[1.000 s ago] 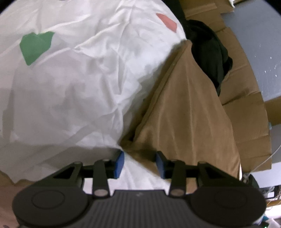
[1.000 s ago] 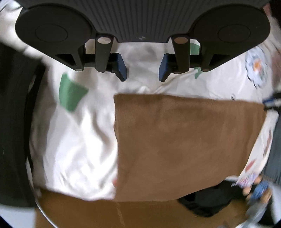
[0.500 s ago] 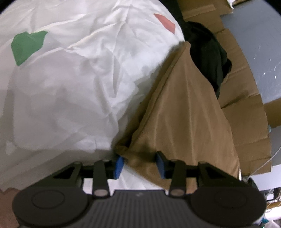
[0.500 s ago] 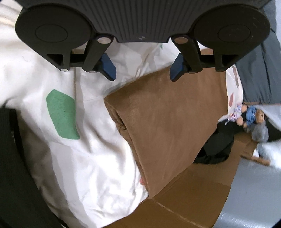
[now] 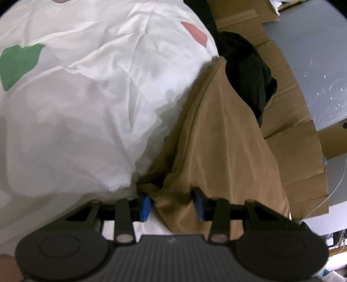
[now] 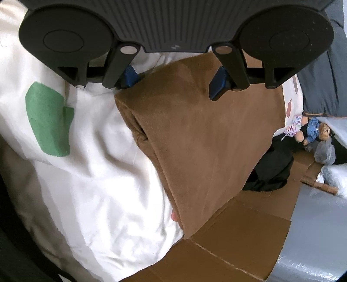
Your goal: Fold clothes
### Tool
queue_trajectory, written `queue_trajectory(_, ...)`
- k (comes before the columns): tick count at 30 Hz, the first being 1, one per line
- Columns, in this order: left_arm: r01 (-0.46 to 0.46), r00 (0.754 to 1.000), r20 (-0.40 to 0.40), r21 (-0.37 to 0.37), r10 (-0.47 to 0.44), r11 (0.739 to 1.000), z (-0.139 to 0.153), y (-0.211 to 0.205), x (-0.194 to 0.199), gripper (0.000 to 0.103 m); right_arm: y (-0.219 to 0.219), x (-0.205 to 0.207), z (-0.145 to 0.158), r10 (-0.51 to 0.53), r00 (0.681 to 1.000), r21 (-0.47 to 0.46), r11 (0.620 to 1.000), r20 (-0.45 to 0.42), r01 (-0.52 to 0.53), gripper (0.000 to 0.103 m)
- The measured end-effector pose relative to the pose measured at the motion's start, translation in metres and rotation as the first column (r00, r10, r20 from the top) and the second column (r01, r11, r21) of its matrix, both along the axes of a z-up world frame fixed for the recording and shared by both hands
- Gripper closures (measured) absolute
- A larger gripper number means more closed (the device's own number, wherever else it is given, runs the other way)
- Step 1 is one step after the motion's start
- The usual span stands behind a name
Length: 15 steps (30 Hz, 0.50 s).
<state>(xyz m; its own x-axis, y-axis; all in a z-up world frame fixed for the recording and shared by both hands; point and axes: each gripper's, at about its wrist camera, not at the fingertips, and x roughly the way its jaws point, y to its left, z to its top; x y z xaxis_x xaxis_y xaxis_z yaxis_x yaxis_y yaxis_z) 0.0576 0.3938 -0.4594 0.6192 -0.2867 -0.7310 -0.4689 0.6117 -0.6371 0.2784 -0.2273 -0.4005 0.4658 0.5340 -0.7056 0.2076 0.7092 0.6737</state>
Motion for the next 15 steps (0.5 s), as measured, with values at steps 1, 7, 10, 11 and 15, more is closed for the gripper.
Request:
queue_trajectory(1, 0.001, 1.000, 0.002, 0.003, -0.001, 1.000, -0.002, 0.000, -0.003, 0.060, -0.001, 0.000, 0.000, 0.000, 1.000, -0.006, 1.000, -0.006, 0.000, 0.041)
queue_trajectory(7, 0.006, 1.000, -0.015, 0.023, -0.006, 1.000, -0.017, 0.006, -0.031, 0.074, -0.006, 0.003, 0.002, 0.016, 0.999, -0.065, 0.998, -0.027, -0.018, 0.071)
queue_trajectory(10, -0.015, 1.000, -0.025, 0.015, 0.015, 1.000, -0.017, 0.010, -0.047, 0.075, -0.007, 0.004, 0.004, 0.022, 0.999, -0.075, 0.997, -0.033, -0.024, 0.074)
queue_trajectory(11, -0.021, 0.999, -0.030, 0.015, 0.022, 1.000, -0.018, 0.011, -0.052, 0.075, -0.008, 0.003, 0.005, 0.021, 0.999, -0.074, 0.997, -0.034, -0.023, 0.074)
queue_trajectory(15, -0.035, 0.999, -0.036, 0.019, 0.036, 0.999, -0.025, 0.014, -0.070, 0.072, -0.012, 0.002, 0.004, 0.007, 0.999, -0.049, 0.999, -0.053, -0.009, 0.072)
